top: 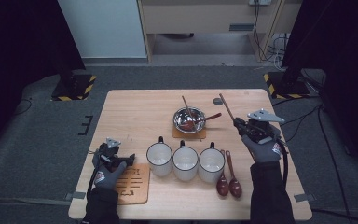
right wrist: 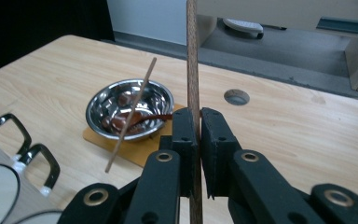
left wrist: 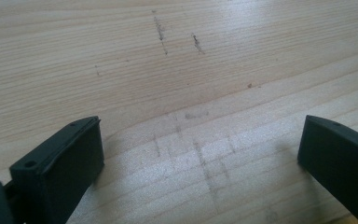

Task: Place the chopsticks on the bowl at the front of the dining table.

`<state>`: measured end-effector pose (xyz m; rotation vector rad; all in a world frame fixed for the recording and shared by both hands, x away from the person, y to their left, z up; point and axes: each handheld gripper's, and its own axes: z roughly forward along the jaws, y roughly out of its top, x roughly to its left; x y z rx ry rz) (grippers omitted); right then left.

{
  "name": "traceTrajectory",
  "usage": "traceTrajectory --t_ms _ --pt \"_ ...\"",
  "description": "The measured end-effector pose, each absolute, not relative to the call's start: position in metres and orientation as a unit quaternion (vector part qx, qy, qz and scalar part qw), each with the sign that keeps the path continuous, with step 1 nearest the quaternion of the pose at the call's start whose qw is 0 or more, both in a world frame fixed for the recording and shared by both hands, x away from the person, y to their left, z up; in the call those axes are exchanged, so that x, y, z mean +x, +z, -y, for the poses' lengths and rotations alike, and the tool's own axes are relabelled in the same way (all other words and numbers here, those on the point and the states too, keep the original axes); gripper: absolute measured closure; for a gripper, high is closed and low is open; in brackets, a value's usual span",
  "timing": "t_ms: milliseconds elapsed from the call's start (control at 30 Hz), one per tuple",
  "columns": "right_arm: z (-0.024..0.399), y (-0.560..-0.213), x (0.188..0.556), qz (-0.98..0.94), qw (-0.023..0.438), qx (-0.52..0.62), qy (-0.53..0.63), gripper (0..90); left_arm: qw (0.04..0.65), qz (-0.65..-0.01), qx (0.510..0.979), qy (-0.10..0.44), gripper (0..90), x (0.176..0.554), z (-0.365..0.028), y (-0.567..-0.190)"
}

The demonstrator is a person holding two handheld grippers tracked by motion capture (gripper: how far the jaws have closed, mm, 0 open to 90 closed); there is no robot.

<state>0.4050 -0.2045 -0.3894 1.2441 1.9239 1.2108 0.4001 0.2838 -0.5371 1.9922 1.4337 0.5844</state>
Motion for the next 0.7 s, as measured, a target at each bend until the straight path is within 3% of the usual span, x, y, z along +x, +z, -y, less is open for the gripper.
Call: traceTrajectory --t_ms 700 --pt "0.166 -0.373 0.432 -0.709 0.267 0.447 0.475 84.4 0.304 -0.541 0.752 0.221 0.0 0.4 -0.284 -0.537"
